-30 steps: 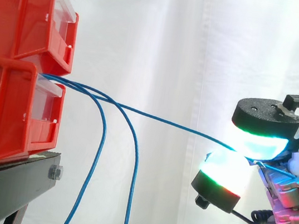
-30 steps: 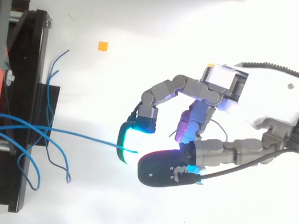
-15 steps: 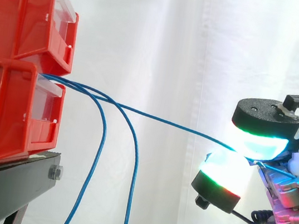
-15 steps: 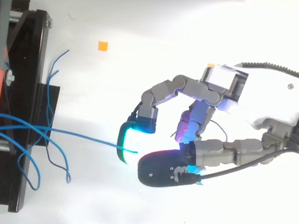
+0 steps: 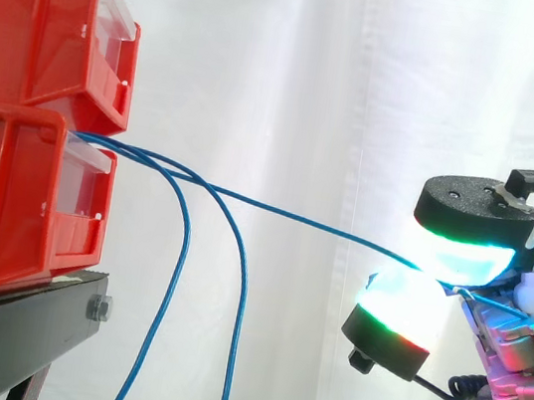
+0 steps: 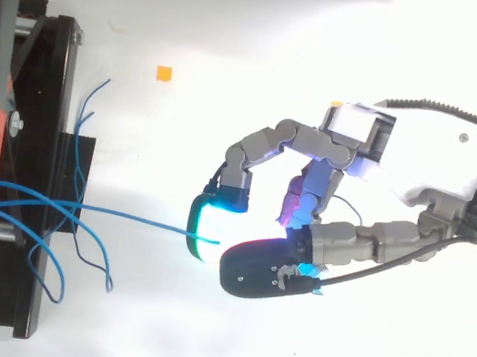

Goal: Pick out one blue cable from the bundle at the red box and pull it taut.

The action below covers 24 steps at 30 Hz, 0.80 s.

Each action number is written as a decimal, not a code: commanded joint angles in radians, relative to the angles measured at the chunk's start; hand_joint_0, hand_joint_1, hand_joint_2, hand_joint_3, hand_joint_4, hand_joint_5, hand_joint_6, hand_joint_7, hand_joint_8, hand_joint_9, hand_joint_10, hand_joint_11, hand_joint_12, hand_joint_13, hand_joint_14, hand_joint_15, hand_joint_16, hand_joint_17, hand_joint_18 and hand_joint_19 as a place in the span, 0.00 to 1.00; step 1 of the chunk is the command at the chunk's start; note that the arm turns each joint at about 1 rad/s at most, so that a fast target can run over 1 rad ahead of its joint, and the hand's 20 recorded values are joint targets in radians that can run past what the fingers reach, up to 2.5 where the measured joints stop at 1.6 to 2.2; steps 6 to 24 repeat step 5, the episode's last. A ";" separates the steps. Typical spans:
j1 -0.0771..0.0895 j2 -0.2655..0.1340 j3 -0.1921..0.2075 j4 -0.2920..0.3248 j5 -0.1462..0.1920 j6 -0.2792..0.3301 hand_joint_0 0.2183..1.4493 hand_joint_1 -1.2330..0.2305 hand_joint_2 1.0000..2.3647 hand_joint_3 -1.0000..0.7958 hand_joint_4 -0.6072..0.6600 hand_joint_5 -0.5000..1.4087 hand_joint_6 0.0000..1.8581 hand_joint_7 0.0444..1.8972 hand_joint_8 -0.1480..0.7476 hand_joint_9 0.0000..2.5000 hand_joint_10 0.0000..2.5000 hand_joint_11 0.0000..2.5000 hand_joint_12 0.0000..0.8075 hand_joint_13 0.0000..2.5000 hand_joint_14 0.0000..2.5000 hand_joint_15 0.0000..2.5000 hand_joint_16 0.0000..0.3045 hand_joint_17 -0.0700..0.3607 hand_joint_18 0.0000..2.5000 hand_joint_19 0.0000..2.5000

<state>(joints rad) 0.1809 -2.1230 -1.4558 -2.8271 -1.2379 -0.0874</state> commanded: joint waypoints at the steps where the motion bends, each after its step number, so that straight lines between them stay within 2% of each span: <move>1: 0.000 0.000 0.000 0.000 0.000 0.000 0.38 0.28 0.01 0.58 0.36 0.21 0.50 0.55 0.55 0.62 0.01 0.47 0.51 0.55 0.01 0.34 0.19 0.46 0.43 0.26; 24: 0.000 0.000 0.000 0.000 0.000 0.000 0.38 0.29 0.01 0.58 0.37 0.21 0.50 0.55 0.55 0.62 0.01 0.47 0.51 0.54 0.01 0.34 0.19 0.46 0.42 0.26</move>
